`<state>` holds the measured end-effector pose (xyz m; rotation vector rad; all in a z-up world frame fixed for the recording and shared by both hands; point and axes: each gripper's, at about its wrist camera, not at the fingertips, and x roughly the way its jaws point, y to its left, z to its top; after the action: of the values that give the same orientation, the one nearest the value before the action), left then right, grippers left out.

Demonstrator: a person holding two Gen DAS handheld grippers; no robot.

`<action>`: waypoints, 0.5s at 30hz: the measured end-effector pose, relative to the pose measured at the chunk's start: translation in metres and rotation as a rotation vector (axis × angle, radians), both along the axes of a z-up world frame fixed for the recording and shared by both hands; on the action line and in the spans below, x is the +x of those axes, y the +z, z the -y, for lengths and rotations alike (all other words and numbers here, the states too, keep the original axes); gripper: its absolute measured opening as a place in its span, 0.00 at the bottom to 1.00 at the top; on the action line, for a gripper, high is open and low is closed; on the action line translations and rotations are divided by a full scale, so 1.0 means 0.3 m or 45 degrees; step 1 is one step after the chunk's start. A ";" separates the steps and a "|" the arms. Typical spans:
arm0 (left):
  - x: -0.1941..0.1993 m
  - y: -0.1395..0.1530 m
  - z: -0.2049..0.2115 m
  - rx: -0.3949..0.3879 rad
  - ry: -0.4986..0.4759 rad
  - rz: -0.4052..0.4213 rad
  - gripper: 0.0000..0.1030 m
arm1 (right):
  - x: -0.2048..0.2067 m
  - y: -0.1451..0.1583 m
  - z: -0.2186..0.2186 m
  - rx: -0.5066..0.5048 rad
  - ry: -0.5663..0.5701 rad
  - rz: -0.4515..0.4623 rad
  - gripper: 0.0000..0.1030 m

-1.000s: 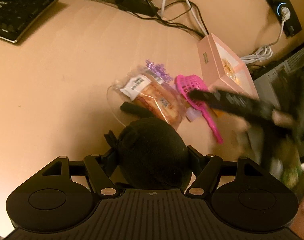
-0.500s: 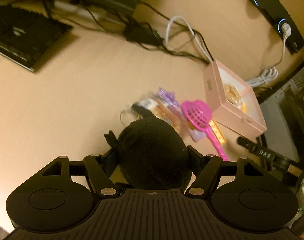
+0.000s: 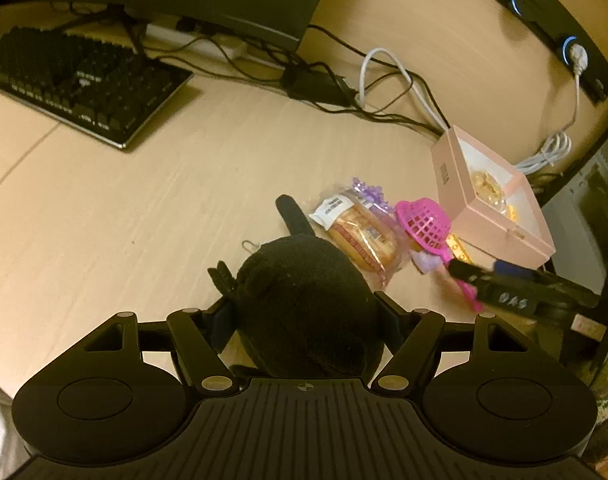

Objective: Organize objects
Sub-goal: 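Grasp the packaged bread loaf with the right tool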

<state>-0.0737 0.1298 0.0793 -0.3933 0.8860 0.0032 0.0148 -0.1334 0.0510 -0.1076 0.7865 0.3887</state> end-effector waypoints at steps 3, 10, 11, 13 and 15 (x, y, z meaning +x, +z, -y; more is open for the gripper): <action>-0.012 0.014 0.003 0.056 0.001 0.011 0.73 | -0.025 -0.015 -0.076 -0.007 0.082 0.003 0.84; -0.032 0.033 -0.035 0.107 0.029 0.022 0.73 | -0.047 -0.019 -0.252 -0.079 0.247 0.064 0.84; -0.033 0.032 -0.042 0.105 0.031 0.021 0.73 | -0.044 -0.022 -0.272 -0.075 0.256 0.055 0.84; -0.035 0.028 -0.059 0.097 0.041 0.018 0.73 | -0.045 -0.029 -0.306 -0.069 0.276 0.031 0.84; -0.036 0.026 -0.077 0.090 0.056 0.017 0.73 | -0.054 -0.036 -0.338 -0.055 0.326 -0.008 0.84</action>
<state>-0.0845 0.1529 0.0870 -0.3467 0.8613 0.0722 -0.0013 -0.0319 0.0403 -0.2491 0.7899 0.6141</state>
